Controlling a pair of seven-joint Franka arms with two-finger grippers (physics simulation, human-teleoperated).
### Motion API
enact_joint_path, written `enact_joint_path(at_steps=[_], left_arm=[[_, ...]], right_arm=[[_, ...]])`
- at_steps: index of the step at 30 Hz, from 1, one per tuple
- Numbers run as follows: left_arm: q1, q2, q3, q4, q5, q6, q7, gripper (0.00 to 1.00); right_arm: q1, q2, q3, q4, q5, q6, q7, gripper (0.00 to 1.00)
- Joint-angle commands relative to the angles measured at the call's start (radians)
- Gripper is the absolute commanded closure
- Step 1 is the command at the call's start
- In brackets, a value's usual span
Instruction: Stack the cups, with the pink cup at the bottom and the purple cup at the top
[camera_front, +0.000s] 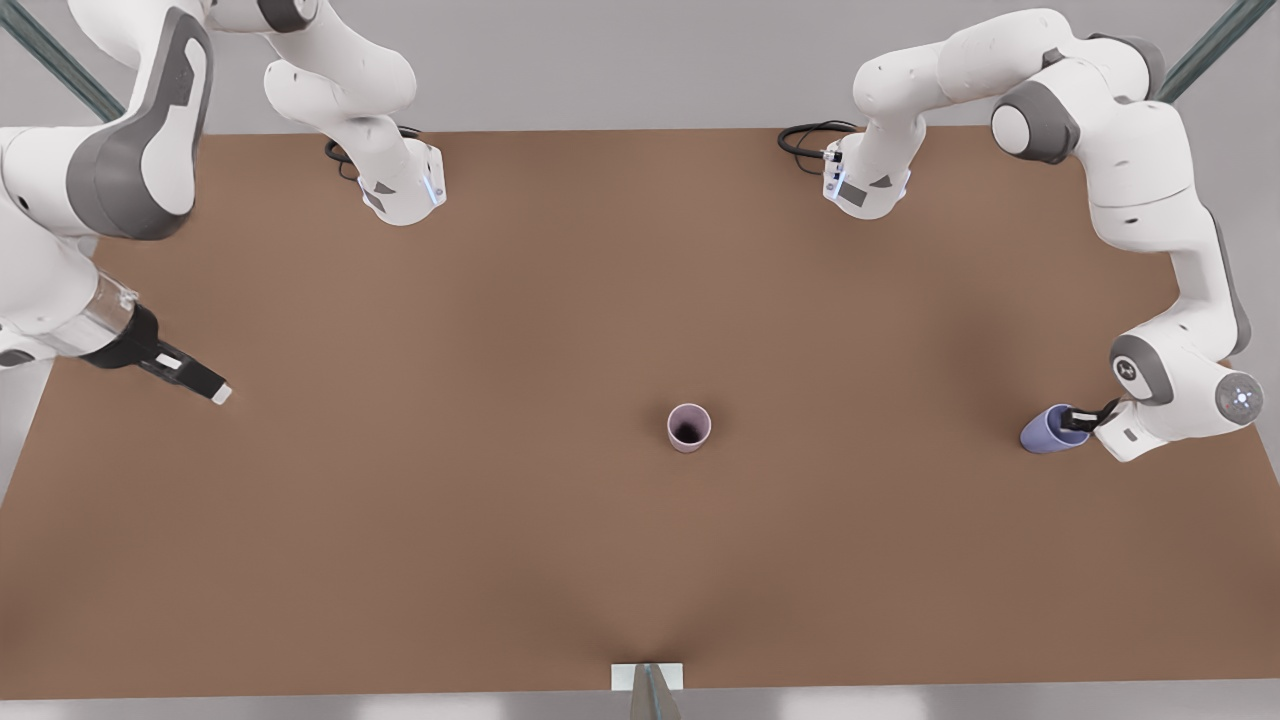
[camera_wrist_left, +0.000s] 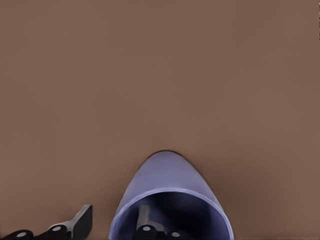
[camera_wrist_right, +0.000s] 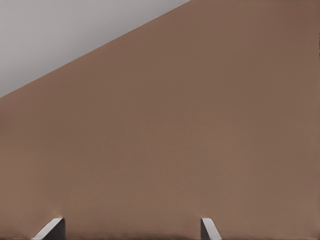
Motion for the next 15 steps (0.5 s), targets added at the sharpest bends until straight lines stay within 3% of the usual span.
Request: enact_joint_path(at_steps=[1,2,8,15], left_arm=[[0.000,-0.001,0.000,0.000,-0.002,0.004,0.134,0.45],[-0.002,-0.001,0.000,0.000,-0.002,0.002,0.134,0.52],[-0.003,-0.001,-0.004,0.000,-0.003,-0.002,0.128,0.67],[-0.015,-0.004,-0.011,0.000,-0.016,-0.018,0.107,0.72]], right_arm=[[0.008,-0.002,-0.002,0.004,-0.003,-0.105,-0.444,0.00],[0.006,-0.002,-0.005,0.017,-0.001,-0.107,-0.444,0.00],[0.006,-0.005,-0.005,0.030,-0.006,-0.116,-0.445,0.00],[0.006,0.000,-0.005,0.030,-0.003,-0.108,-0.444,0.00]])
